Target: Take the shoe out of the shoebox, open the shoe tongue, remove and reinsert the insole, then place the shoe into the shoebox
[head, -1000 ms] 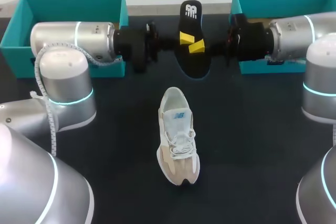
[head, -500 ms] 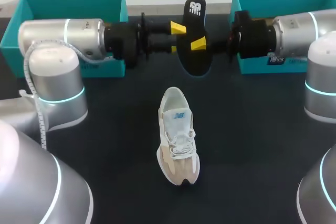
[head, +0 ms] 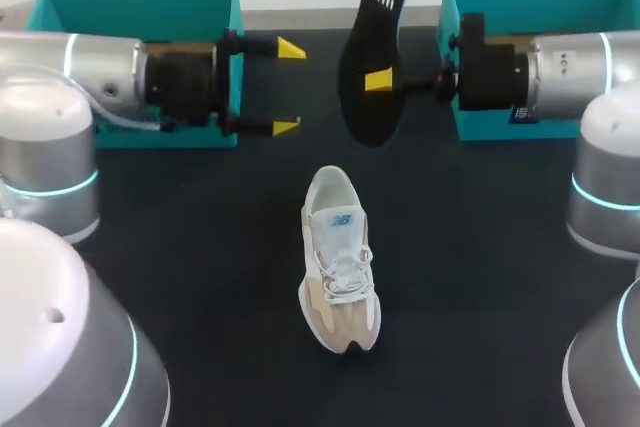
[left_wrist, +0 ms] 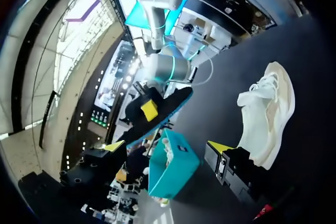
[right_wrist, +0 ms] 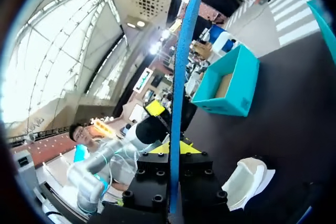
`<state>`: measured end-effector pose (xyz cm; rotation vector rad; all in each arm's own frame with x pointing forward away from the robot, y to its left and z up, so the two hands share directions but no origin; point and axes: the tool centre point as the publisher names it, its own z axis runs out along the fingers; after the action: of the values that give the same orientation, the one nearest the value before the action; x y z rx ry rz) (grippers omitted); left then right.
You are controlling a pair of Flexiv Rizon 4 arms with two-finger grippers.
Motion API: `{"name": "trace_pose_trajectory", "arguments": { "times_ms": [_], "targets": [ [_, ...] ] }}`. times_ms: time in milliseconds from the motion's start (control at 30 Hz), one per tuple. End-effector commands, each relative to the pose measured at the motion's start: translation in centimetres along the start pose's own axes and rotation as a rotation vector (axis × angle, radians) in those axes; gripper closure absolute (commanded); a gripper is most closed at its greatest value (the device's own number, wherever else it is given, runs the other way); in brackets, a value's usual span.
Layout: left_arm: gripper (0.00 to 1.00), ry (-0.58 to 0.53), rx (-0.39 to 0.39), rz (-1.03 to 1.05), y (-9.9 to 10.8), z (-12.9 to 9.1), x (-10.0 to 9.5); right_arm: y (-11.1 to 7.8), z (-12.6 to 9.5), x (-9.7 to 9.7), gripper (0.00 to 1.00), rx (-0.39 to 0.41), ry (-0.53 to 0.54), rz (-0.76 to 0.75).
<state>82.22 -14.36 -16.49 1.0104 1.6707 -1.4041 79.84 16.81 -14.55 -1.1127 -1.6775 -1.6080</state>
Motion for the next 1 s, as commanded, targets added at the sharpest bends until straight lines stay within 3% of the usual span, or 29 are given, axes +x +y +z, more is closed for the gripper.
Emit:
{"name": "trace_pose_trajectory", "arguments": {
  "times_ms": [33, 200, 267, 300, 1000],
  "targets": [
    [0.00, 0.112, -0.086, -0.354, -0.2, -2.0, 1.3, -0.2, 0.5, 0.6, 1.00, -0.021, -0.003, -0.126],
    [0.00, 0.144, -0.156, -0.523, -0.1, -2.7, 3.3, -0.3, 1.0, 1.0, 1.00, -0.027, 0.016, -0.244],
    [0.00, 0.163, -0.190, -0.586, 0.1, -2.9, 4.2, -0.3, 1.2, 1.4, 1.00, -0.053, 0.084, -0.306],
    [0.00, 0.198, -0.235, -0.595, 0.3, -3.1, 4.7, -0.3, 1.2, 1.4, 1.00, -0.053, 0.084, -0.306],
    [0.00, 0.198, -0.235, -0.595, 0.3, -3.1, 4.7, -0.3, 1.2, 1.4, 1.00, -0.053, 0.084, -0.306]
  ]
}}
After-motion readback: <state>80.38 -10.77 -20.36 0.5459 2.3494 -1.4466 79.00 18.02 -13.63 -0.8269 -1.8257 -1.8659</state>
